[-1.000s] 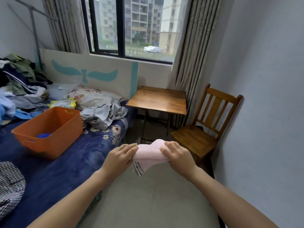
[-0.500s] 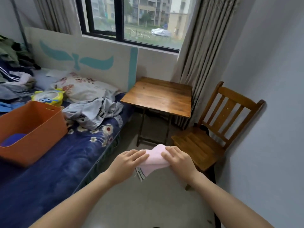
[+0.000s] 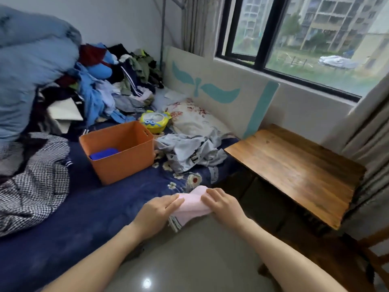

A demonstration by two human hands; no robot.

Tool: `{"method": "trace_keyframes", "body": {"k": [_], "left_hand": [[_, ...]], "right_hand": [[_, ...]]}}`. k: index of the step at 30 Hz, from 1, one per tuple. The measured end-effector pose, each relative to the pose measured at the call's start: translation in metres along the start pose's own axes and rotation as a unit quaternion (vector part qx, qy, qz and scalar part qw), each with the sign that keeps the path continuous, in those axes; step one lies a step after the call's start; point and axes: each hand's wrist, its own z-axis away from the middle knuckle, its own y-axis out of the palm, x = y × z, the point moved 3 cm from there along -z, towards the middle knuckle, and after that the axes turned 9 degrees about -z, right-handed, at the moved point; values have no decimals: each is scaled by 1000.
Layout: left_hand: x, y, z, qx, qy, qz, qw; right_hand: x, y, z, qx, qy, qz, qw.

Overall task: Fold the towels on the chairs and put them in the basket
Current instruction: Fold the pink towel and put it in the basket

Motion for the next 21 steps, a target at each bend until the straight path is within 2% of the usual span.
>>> {"method": "trace_keyframes", "body": {"k": [3, 8, 12, 17, 21], "left_hand": [[24, 2, 19, 62, -67, -12, 996], [85, 1, 49, 75, -164, -43, 983], [146, 18, 69, 73, -207, -47, 974], [225, 30, 53, 69, -247, -51, 965], [289, 37, 20, 51, -280, -33, 958]], "right_hand": [[1, 28, -39, 12, -41, -37, 998], [11, 73, -119, 47, -121, -82, 988], [13, 116, -186, 80, -172, -98, 977], [-3, 151, -268, 143, -158, -87, 973], [-26, 165, -329, 120, -123, -95, 981]]}}
